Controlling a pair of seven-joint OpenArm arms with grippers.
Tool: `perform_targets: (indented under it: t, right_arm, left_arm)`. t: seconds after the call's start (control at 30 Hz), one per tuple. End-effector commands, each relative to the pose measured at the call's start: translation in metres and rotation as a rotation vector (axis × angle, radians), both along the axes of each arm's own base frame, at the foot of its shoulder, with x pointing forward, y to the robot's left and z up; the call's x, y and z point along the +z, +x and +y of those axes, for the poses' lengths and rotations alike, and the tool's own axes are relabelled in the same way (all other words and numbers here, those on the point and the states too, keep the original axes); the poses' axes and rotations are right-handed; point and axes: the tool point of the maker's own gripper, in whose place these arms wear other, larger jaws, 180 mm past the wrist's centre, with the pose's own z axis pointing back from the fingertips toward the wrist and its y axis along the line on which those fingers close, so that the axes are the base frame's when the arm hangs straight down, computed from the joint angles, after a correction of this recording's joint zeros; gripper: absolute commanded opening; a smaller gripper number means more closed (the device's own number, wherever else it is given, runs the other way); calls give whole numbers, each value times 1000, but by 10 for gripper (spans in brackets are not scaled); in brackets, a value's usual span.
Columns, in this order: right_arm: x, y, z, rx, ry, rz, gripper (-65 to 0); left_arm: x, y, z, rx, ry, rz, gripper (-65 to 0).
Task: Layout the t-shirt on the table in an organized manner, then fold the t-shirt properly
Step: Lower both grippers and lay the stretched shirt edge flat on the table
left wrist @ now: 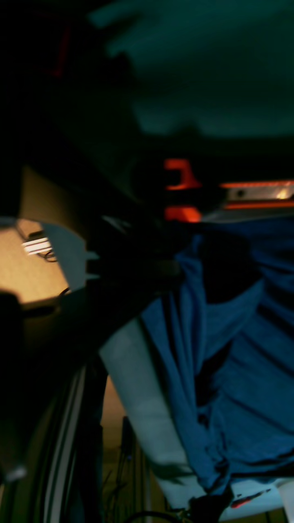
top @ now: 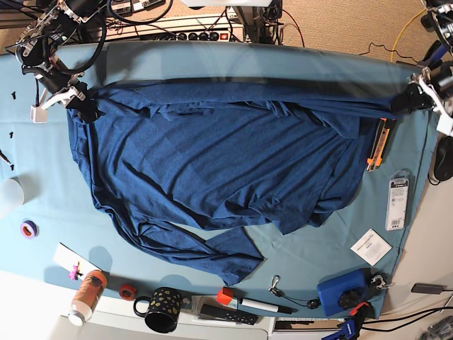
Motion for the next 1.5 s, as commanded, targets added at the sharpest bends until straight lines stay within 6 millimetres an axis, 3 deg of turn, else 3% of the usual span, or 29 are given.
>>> perform_targets:
  t: [0.0,0.33,0.47,0.7,1.0,1.3,1.33,1.4,1.47]
  right_arm:
    - [15,8,-7,-10,-18,-59,-650]
    - [16,9,-10,-21,-22,-69,-650]
    - [15,10,-15,-45,-49,-66,-650]
    - [14,12,-23,-74,-83,-69,-650]
    - [21,30,-26,-77,-114,-88,-650]
    - [15,26,-22,-51,-112,-50,-650]
    - [15,26,-22,-49,-111,-46,-608]
    - [15,26,-22,-48,-111,-45,-475]
    - [17,26,-22,-52,-105,-58,-417]
  left_arm:
    - [14,11,3,-2,7,-49,-650]
    - [-14,32,-36,-113,76,21,-650]
    - [-12,45,-43,-139,102,0,-650]
    - [0,74,-27,-59,175,-53,-650]
    - [-5,75,-20,-48,226,-41,-650]
    - [-6,74,-20,-54,227,-38,-650]
    - [-6,74,-20,-55,228,-40,-637]
    - [-5,74,-20,-58,228,-46,-466]
    - [-2,77,-20,-45,221,-63,-346]
